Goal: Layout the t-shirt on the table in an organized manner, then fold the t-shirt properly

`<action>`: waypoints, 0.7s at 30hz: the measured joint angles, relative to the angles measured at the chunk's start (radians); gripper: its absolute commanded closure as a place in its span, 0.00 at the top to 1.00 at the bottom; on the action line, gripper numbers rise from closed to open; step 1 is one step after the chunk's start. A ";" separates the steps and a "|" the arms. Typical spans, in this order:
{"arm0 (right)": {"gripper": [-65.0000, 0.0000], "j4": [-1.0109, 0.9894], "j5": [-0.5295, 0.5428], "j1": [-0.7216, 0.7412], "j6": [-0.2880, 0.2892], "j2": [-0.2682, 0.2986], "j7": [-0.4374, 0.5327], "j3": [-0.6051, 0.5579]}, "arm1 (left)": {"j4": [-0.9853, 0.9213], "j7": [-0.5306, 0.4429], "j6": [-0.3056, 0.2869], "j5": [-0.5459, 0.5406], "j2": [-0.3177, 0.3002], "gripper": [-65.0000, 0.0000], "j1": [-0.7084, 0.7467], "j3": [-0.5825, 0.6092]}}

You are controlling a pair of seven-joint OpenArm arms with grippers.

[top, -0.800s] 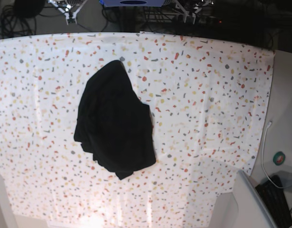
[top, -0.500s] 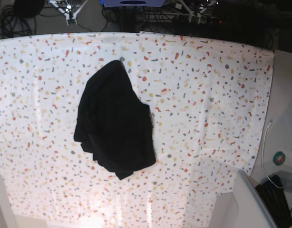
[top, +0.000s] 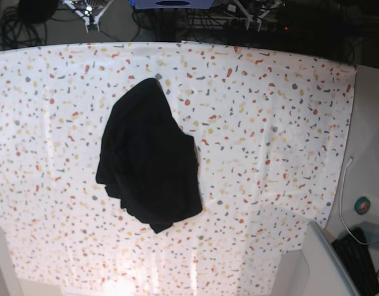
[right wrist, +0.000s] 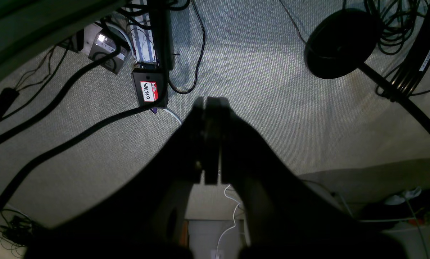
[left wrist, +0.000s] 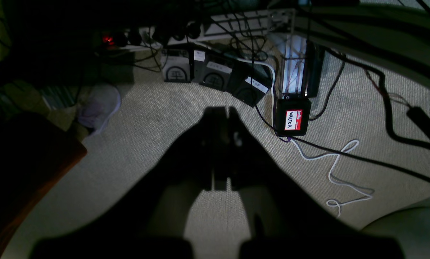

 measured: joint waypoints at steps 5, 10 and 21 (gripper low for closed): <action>0.00 -0.002 0.000 -0.001 0.000 0.000 0.000 0.000 | 0.000 0.000 0.000 0.000 0.000 0.00 0.004 0.000; 0.00 -0.002 0.000 -0.001 0.000 0.000 0.000 0.000 | 0.002 0.000 0.000 0.000 0.000 0.00 0.003 0.000; 0.00 0.188 -0.002 -0.144 -0.001 0.000 0.005 0.001 | 0.101 -0.001 0.000 -0.001 -0.016 0.00 0.078 0.002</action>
